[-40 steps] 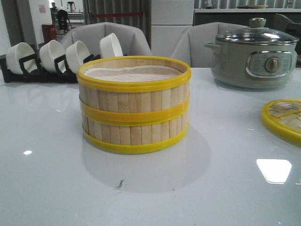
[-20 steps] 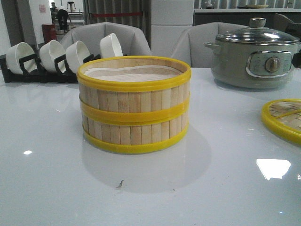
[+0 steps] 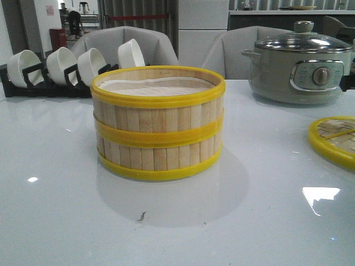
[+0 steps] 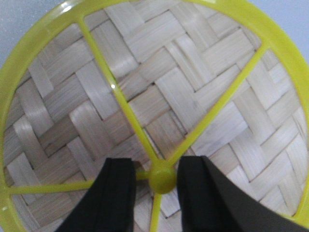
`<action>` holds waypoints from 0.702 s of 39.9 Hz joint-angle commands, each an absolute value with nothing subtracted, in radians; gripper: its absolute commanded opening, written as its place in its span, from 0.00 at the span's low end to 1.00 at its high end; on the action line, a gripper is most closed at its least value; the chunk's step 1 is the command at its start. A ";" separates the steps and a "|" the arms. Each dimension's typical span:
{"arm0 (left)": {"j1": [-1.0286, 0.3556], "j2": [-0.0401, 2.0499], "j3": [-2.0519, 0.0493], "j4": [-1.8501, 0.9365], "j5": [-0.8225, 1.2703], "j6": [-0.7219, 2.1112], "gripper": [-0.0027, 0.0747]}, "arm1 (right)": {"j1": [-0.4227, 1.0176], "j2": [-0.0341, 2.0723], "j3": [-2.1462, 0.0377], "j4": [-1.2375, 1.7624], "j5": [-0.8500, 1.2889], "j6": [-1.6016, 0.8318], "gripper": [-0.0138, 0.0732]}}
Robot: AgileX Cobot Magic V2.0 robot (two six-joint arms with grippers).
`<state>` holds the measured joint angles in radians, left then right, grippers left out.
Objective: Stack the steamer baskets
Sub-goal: 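Grasp the woven bamboo lid at its centre hub with the right gripper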
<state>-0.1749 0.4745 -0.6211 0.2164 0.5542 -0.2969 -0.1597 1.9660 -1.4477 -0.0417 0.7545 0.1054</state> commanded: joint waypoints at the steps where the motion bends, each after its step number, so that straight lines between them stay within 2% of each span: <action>1: -0.175 0.479 -0.648 0.220 0.469 -0.306 0.15 | -0.166 1.912 -1.482 -0.050 0.703 0.095 0.55; 4: -0.175 0.479 -0.648 0.220 0.469 -0.306 0.15 | -0.166 1.912 -1.482 -0.050 0.699 0.095 0.52; 12: -0.175 0.479 -0.648 0.220 0.469 -0.306 0.15 | -0.166 1.912 -1.482 -0.050 0.721 0.095 0.27; 15: -0.175 0.479 -0.648 0.220 0.469 -0.306 0.15 | -0.166 1.912 -1.482 -0.050 0.733 0.095 0.21; 28: -0.175 0.479 -0.648 0.220 0.469 -0.306 0.15 | -0.141 1.888 -1.523 -0.045 0.789 0.095 0.21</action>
<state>-0.1749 0.4745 -0.6211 0.2164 0.5542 -0.2969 -0.1549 1.9665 -1.4615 -0.0417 0.7773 0.1054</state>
